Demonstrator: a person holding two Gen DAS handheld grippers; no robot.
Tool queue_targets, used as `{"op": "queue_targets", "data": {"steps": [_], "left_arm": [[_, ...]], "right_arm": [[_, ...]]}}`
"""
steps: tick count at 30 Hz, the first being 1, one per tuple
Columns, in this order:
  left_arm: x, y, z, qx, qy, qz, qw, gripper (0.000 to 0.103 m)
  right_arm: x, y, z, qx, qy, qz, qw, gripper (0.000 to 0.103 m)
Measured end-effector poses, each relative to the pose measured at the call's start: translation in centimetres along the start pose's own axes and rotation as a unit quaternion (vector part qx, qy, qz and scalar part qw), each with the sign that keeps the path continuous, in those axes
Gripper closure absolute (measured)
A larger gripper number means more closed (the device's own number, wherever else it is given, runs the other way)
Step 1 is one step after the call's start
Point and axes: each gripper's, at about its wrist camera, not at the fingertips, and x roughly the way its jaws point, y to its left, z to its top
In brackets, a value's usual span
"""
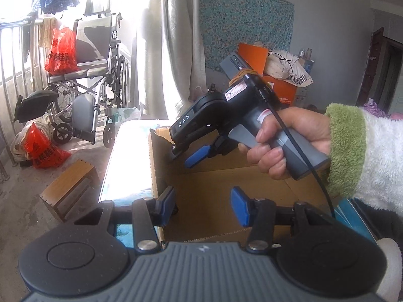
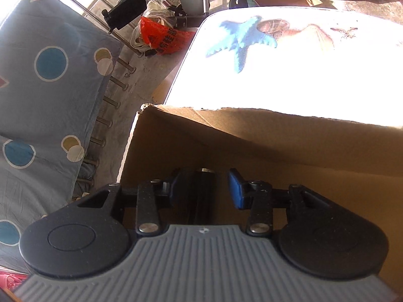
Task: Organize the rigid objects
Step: 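Grasp the green lip-balm tube in the pink lid with the right tool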
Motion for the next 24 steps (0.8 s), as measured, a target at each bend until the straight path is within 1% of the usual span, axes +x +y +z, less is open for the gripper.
{"op": "queue_targets", "data": {"steps": [3, 6, 9, 11, 13, 15, 17, 19, 20, 22, 23, 24], "left_arm": [[-1.5, -1.0, -0.4, 0.011, -0.009, -0.017, 0.9998, 0.051], [-3.1, -2.4, -1.3, 0.027, -0.019, -0.043, 0.9985, 0.048], [-3.8, -4.2, -2.4, 0.045, -0.016, -0.081, 0.9956, 0.048], [-3.7, -5.5, -3.2, 0.063, -0.007, -0.097, 0.9933, 0.048], [-3.0, -7.2, -4.2, 0.080, 0.007, -0.114, 0.9902, 0.048], [-2.2, -8.7, -5.4, 0.090, 0.026, -0.134, 0.9866, 0.048], [-1.1, -10.5, -6.9, 0.105, 0.048, -0.148, 0.9822, 0.048], [0.0, -12.6, -8.3, 0.125, 0.069, -0.155, 0.9776, 0.048], [0.6, -13.4, -8.9, 0.134, 0.081, -0.156, 0.9753, 0.048], [1.8, -14.7, -9.8, 0.150, 0.103, -0.156, 0.9709, 0.051], [2.6, -15.2, -10.3, 0.159, 0.110, -0.153, 0.9692, 0.052], [3.2, -15.8, -10.7, 0.168, 0.118, -0.148, 0.9673, 0.054]], "right_arm": [[-5.5, 0.4, -2.3, -0.010, -0.037, 0.021, 0.999, 0.063], [-11.9, 0.5, -5.9, -0.020, -0.073, 0.049, 0.996, 0.062], [-18.2, 0.0, -10.7, -0.028, -0.118, 0.073, 0.990, 0.062], [-21.9, -1.1, -14.1, -0.026, -0.154, 0.078, 0.985, 0.062], [-25.0, -3.2, -18.2, -0.016, -0.189, 0.078, 0.979, 0.062], [-26.1, -5.1, -22.3, -0.003, -0.215, 0.069, 0.974, 0.062], [-26.3, -7.4, -26.5, 0.023, -0.232, 0.053, 0.971, 0.062], [-24.5, -9.4, -29.6, 0.054, -0.236, 0.038, 0.970, 0.062], [-23.4, -10.1, -31.0, 0.065, -0.239, 0.022, 0.969, 0.062], [-21.6, -11.3, -33.7, 0.082, -0.239, -0.006, 0.967, 0.062], [-20.8, -11.6, -34.4, 0.089, -0.239, -0.015, 0.967, 0.062], [-19.9, -12.1, -35.1, 0.097, -0.238, -0.020, 0.966, 0.063]]}}
